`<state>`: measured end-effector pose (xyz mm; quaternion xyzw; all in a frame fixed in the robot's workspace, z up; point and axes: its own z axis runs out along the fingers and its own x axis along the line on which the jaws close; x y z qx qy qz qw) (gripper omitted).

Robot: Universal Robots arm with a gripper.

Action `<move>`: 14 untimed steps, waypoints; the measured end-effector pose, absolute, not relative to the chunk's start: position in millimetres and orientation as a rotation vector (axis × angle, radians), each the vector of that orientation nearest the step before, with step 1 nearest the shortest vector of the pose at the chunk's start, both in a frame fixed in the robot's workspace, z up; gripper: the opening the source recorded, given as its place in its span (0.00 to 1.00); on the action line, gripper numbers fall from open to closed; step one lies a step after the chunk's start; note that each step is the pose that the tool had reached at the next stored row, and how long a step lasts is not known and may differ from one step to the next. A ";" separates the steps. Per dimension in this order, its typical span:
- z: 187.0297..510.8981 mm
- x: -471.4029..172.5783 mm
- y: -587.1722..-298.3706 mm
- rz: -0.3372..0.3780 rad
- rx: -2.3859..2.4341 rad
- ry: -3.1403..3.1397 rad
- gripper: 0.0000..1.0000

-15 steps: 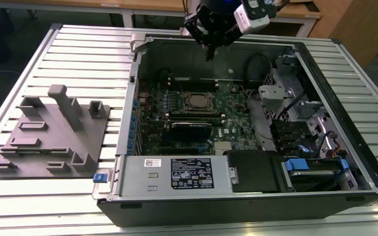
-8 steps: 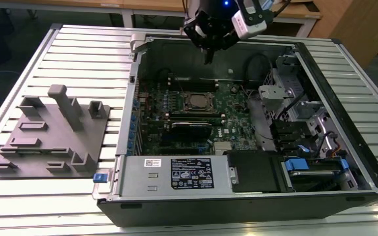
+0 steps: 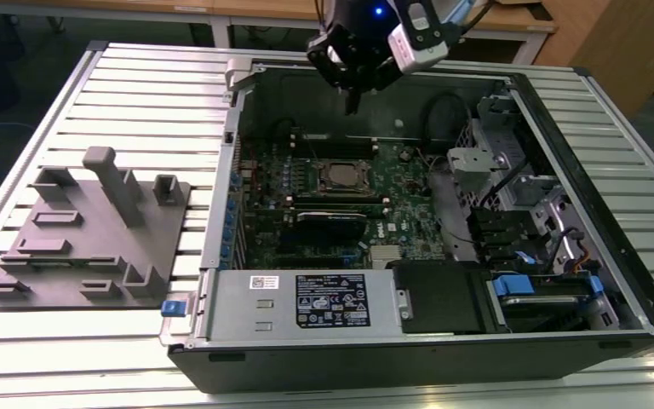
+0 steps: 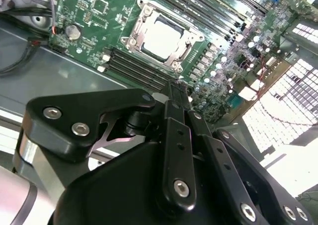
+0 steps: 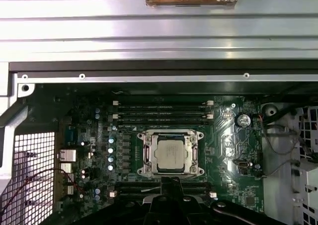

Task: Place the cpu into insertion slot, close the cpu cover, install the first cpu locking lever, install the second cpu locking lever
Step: 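Install the first cpu locking lever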

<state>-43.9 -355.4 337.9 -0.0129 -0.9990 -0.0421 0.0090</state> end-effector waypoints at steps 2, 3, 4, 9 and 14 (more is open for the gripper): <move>334.6 -45.0 -355.4 -0.131 -0.040 -3.120 0.10; 332.8 -45.6 -355.4 -0.131 -0.040 -3.120 0.10; 330.9 -46.0 -355.4 -0.131 -0.040 -3.120 0.10; 321.9 -48.3 -355.4 -0.130 -0.040 -3.121 0.10; 313.0 -57.3 -355.4 -0.130 -0.040 -3.121 0.10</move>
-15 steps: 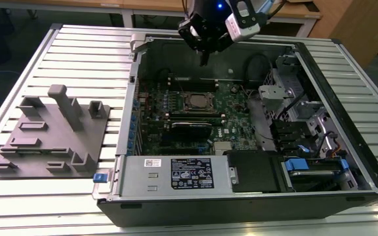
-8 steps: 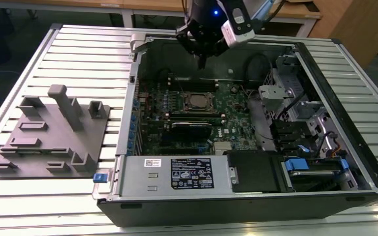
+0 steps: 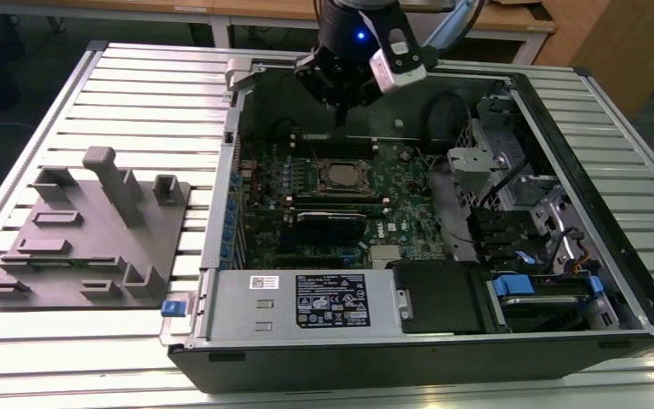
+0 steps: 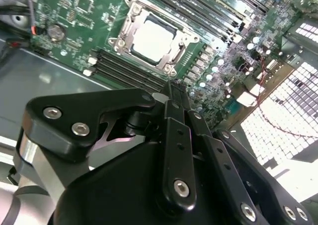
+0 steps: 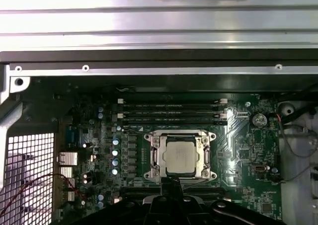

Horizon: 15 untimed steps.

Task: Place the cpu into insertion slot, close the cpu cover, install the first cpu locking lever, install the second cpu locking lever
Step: 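Install the first cpu locking lever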

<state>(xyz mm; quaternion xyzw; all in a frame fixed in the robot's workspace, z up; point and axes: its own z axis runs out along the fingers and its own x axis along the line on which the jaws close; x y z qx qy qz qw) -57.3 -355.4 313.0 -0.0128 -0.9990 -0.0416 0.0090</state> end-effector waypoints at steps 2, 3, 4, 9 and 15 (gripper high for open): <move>310.0 -60.7 -355.4 -0.130 -0.040 -3.121 0.10; 308.5 -62.4 -355.4 -0.130 -0.040 -3.121 0.10; 307.3 -63.8 -355.4 -0.130 -0.040 -3.121 0.10; 301.9 -70.8 -355.4 -0.130 -0.040 -3.121 0.10; 300.6 -71.5 -355.4 -0.128 -0.040 -3.121 0.10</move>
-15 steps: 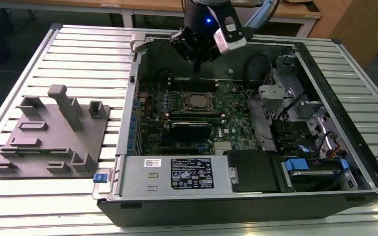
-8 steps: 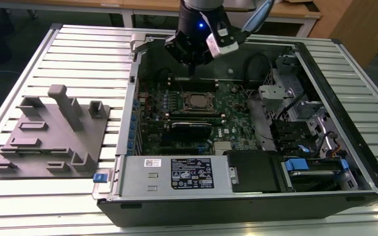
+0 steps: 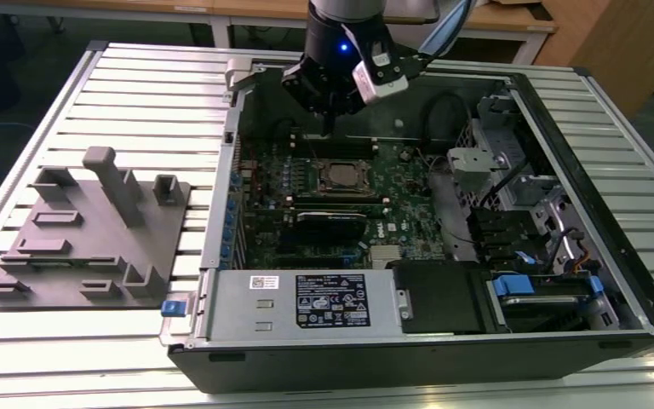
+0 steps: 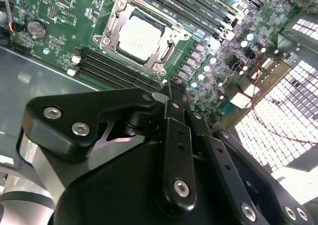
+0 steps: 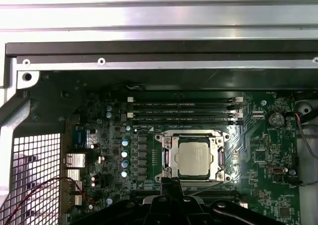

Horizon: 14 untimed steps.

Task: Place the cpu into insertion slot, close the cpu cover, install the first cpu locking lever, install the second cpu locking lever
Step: 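Install the first cpu locking lever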

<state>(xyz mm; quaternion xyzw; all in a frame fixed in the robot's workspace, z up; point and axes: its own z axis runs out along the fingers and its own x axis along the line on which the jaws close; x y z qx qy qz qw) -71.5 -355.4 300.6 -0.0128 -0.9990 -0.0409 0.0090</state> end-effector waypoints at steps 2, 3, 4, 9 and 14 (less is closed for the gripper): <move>300.6 -71.5 -355.4 -0.127 -0.040 -3.121 0.10; 300.6 -71.5 -355.4 -0.127 -0.040 -3.121 0.10; 300.6 -71.5 -355.4 -0.127 -0.040 -3.121 0.10; 298.8 -71.5 -355.4 -0.125 -0.040 -3.121 0.10; 292.8 -71.5 -355.4 -0.125 -0.040 -3.121 0.10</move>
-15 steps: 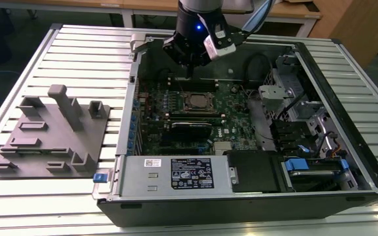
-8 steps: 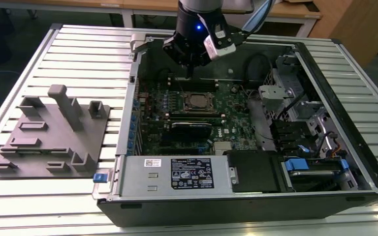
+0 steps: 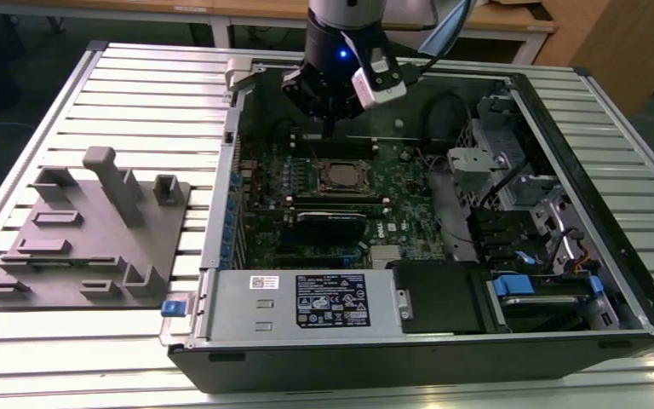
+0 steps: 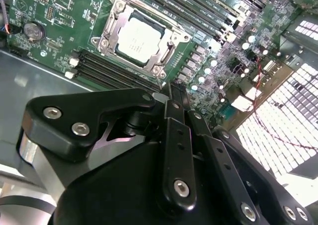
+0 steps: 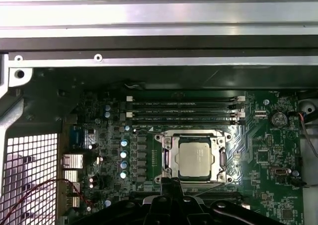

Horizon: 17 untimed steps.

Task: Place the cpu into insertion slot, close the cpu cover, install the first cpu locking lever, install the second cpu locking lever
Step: 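Install the first cpu locking lever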

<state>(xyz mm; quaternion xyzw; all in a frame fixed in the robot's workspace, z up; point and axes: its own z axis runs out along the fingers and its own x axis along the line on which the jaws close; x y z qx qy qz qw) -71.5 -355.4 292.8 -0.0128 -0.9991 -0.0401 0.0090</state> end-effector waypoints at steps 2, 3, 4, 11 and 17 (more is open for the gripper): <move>291.4 -71.7 -355.4 -0.125 -0.040 -3.121 0.10; 290.9 -71.9 -355.4 -0.125 -0.040 -3.121 0.10; 290.4 -72.4 -355.4 -0.125 -0.040 -3.121 0.10; 286.7 -77.4 -355.4 -0.125 -0.040 -3.121 0.10; 278.9 -78.7 -355.3 -0.125 -0.040 -3.121 0.10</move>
